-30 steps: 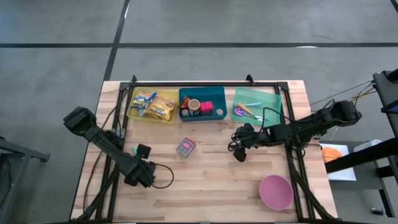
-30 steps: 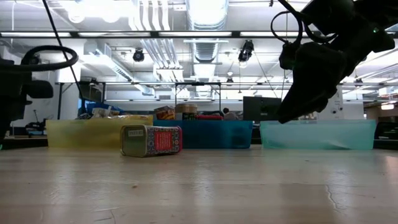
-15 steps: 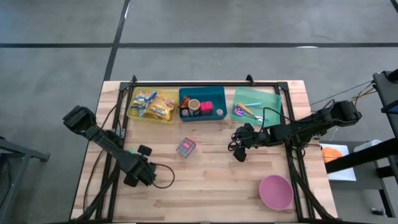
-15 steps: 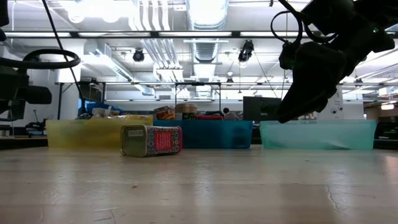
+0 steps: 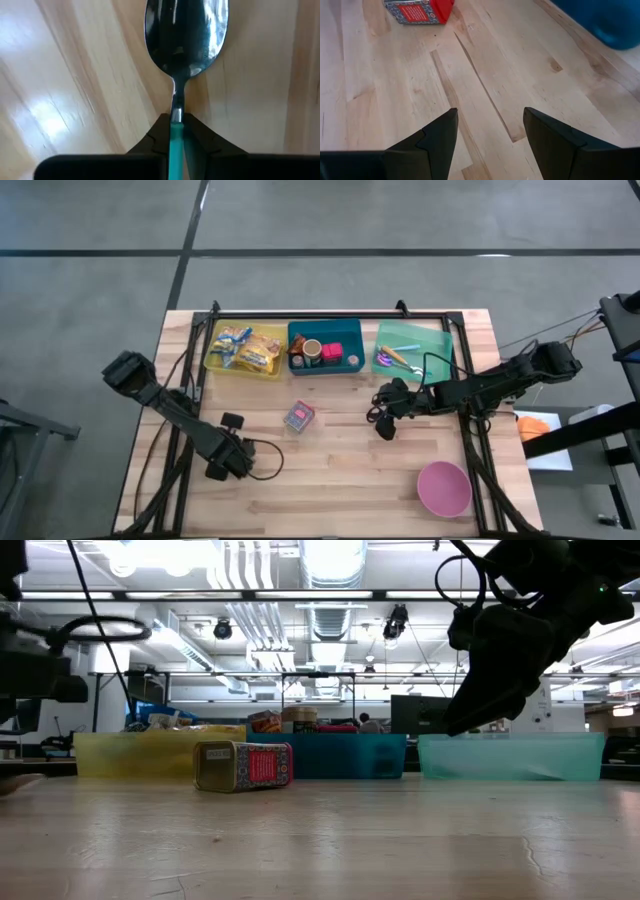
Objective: Pick & Place Food Item
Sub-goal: Put the light green spoon into the green bin
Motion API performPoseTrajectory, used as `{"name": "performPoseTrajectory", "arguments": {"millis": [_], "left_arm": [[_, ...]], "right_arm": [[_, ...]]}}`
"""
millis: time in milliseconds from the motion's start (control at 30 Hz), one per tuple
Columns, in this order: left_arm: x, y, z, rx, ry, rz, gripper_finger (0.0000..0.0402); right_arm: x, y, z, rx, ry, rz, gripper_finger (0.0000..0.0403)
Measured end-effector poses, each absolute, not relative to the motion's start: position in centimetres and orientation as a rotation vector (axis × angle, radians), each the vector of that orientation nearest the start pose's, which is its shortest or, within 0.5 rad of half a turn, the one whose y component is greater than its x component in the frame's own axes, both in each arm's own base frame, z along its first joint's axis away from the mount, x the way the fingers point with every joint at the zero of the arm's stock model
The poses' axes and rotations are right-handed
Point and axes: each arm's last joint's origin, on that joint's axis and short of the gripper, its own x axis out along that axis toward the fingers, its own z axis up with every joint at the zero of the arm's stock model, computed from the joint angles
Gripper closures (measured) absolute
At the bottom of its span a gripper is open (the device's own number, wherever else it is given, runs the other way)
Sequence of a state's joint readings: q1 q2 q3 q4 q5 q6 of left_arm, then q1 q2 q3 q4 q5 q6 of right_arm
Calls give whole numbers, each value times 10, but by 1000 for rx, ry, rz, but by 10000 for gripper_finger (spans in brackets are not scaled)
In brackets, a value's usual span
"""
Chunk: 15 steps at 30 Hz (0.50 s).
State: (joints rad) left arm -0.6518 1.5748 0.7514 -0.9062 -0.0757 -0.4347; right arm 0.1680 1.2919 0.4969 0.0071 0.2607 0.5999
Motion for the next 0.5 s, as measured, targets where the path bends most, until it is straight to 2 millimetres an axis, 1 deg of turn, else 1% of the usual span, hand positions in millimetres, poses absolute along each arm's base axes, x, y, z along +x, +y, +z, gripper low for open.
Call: {"name": "performPoseTrajectory", "arguments": {"millis": [133, 200, 267, 400, 500], "left_arm": [[186, -136, 141, 258, 1548, -13, 372], [188, -137, 144, 272, 1536, 0, 372], [194, -139, 150, 282, 1488, 20, 372], [205, -135, 157, 288, 1397, 121, 372], [214, -130, 160, 241, 1312, 194, 372]], "right_arm": [[228, 31, 157, 404, 710, -312, 178], [228, 31, 157, 408, 707, -313, 178], [228, 32, 157, 424, 705, -317, 178], [228, 34, 157, 426, 702, -310, 178], [228, 34, 158, 429, 697, -309, 178]]}}
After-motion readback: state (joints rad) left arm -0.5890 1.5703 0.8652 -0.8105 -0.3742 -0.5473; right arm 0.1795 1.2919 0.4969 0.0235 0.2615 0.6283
